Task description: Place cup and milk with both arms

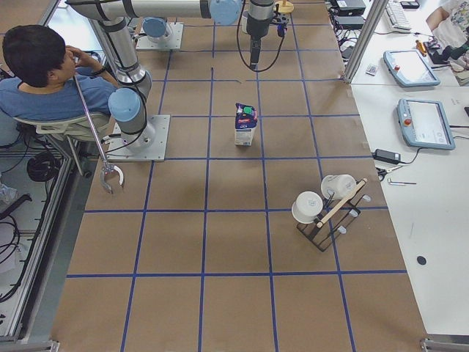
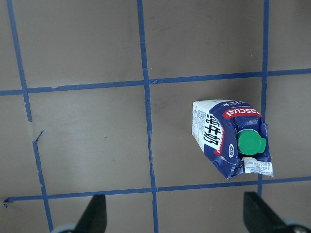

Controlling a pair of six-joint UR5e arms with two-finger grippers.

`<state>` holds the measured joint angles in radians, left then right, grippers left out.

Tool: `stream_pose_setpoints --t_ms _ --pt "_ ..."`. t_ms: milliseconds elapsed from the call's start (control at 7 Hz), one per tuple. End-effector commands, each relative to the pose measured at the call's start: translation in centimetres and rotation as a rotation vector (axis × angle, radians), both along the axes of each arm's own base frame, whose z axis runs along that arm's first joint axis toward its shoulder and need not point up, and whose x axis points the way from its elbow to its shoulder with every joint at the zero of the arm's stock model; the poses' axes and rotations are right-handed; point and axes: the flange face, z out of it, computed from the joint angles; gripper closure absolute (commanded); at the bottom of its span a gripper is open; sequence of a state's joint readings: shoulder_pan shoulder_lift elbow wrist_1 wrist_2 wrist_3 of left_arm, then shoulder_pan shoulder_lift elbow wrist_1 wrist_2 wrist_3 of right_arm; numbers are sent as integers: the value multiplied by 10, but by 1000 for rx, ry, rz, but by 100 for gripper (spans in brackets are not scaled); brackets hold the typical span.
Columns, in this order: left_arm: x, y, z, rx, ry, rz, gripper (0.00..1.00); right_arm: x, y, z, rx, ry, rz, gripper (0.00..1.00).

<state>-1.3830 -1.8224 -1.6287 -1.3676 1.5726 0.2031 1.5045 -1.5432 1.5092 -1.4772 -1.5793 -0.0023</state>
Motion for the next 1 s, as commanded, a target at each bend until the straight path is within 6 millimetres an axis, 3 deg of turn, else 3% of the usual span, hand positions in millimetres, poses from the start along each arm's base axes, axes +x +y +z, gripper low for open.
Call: stream_pose_setpoints --t_ms 0,143,286,429,571,714,857 --pt "26 17 -77 49 10 -1 0 -13 -1 0 5 31 6 0" --pt "25 26 -92 86 14 0 6 -38 -6 -1 5 20 62 0" --pt "24 31 -104 107 17 3 6 -76 -10 -4 13 8 71 0" --pt "23 35 -110 123 17 10 14 -99 -11 -9 23 7 91 0" --pt "23 35 -111 125 15 13 15 -102 -10 -16 36 8 104 0" --pt "25 34 -113 127 13 12 52 -102 -9 -21 43 8 103 0" --pt "28 32 -111 128 -7 10 100 -115 -8 -25 47 4 84 0"
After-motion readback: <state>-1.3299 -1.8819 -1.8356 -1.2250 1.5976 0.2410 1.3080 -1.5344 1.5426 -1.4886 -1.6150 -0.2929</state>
